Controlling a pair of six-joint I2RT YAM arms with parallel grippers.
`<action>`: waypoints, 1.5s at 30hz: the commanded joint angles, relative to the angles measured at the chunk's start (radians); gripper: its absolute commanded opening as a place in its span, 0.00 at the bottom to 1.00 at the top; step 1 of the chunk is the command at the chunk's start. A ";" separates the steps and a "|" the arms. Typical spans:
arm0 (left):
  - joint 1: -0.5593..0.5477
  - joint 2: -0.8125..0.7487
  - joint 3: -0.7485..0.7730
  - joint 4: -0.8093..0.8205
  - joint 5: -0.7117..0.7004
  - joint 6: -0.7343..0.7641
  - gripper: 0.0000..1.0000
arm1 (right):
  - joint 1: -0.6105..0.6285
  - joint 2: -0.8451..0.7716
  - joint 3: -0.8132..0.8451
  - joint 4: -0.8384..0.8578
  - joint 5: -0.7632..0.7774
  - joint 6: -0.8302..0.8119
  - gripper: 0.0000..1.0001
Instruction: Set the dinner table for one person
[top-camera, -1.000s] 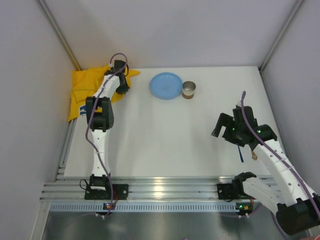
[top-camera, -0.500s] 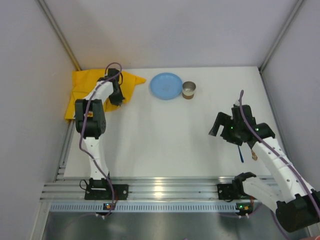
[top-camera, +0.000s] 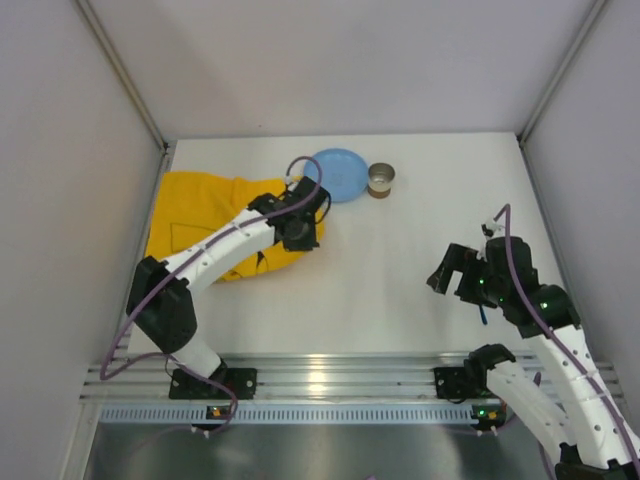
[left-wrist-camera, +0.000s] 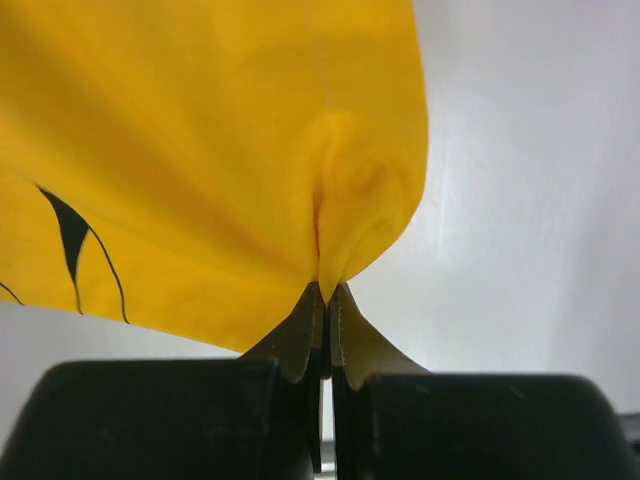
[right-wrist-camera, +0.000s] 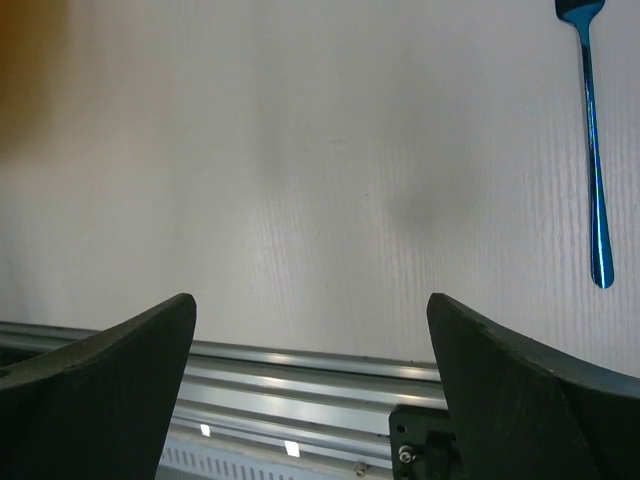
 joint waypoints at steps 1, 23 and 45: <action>-0.215 -0.004 -0.025 -0.082 -0.035 -0.204 0.00 | 0.007 -0.062 -0.007 -0.055 -0.017 -0.022 1.00; -0.437 -0.084 0.182 -0.188 -0.227 -0.270 0.99 | 0.004 0.210 0.049 0.176 -0.259 -0.002 1.00; 0.259 -0.395 -0.317 -0.008 0.015 -0.019 0.98 | 0.305 1.493 0.874 0.537 -0.511 0.110 0.00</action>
